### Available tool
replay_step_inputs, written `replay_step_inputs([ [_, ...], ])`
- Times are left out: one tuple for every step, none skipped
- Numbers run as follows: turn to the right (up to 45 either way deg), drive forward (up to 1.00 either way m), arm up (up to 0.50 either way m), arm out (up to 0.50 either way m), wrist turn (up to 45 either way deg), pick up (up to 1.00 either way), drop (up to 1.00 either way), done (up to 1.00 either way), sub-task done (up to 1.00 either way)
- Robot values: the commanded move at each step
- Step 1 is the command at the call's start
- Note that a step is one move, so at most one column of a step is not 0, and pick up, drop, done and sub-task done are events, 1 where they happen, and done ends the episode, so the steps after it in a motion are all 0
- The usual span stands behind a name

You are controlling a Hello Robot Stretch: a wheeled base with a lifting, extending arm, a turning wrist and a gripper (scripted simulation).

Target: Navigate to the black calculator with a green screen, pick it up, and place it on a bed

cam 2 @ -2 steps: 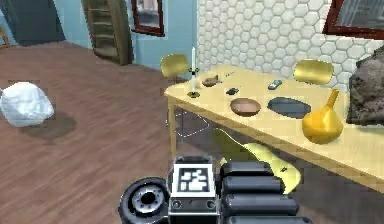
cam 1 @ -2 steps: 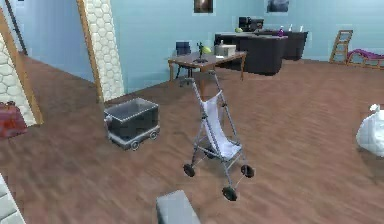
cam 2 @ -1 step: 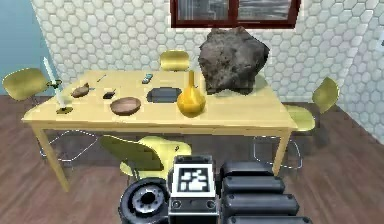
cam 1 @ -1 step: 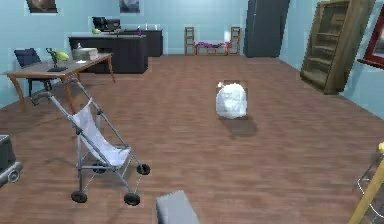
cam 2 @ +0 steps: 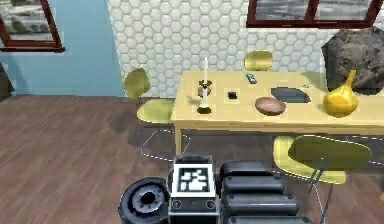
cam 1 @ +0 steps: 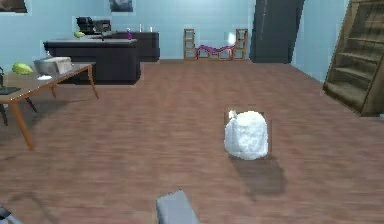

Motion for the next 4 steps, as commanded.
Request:
replay_step_inputs([
  [0.0, 1.00, 0.00, 0.00, 0.0, 0.00, 0.00, 0.00, 0.00],
  [18.0, 0.00, 0.00, 0.00, 0.0, 0.00, 0.00, 0.00, 0.00],
  [0.0, 0.10, 0.00, 0.00, 0.0, 0.00, 0.00, 0.00, 0.00],
  [-45.0, 0.00, 0.00, 0.00, 0.0, 0.00, 0.00, 0.00, 0.00],
])
